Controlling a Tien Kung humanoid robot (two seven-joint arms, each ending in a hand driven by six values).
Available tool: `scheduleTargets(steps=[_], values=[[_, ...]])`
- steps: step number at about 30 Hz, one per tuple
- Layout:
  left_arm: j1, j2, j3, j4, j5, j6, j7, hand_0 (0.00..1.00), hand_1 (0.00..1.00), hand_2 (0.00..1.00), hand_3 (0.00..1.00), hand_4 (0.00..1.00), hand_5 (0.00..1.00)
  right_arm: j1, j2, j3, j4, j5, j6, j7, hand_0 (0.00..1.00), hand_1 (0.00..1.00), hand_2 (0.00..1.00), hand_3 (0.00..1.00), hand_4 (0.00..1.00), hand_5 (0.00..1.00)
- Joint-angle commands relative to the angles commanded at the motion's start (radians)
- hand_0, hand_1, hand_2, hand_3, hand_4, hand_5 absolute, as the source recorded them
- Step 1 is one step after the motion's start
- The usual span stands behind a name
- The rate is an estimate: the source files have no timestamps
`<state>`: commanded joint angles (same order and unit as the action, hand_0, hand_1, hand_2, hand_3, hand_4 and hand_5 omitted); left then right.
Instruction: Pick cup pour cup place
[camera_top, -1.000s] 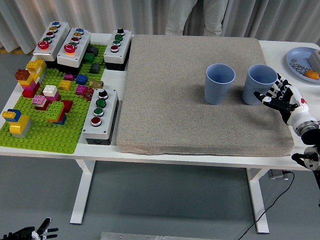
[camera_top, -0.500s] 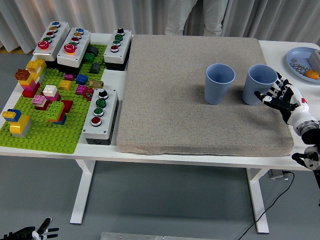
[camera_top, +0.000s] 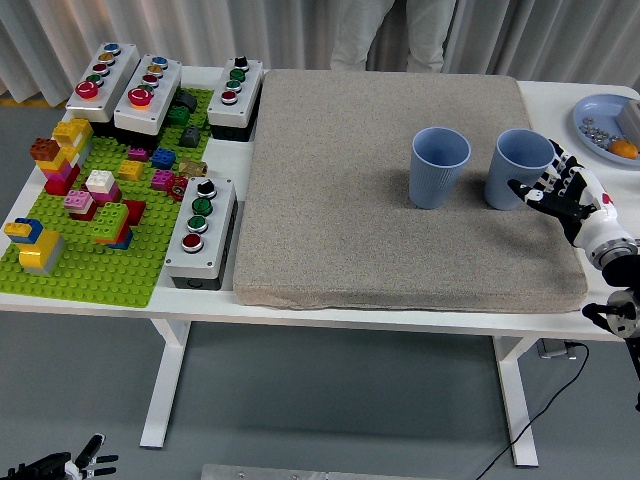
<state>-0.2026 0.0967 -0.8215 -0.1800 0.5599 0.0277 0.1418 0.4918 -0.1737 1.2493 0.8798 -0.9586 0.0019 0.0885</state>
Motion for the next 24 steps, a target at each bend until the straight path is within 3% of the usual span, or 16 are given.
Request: scheduleTargets(steps=[24], values=[[-0.005, -0.001, 0.001, 0.0, 0.004, -0.001, 0.002, 0.713, 0.705, 0.747, 0.638, 0.51, 0.975, 0.033, 0.022, -0.003, -0.047, -0.002, 0.001, 0.01, 0.923, 0.889, 0.998, 0.998, 0.832, 0.238]])
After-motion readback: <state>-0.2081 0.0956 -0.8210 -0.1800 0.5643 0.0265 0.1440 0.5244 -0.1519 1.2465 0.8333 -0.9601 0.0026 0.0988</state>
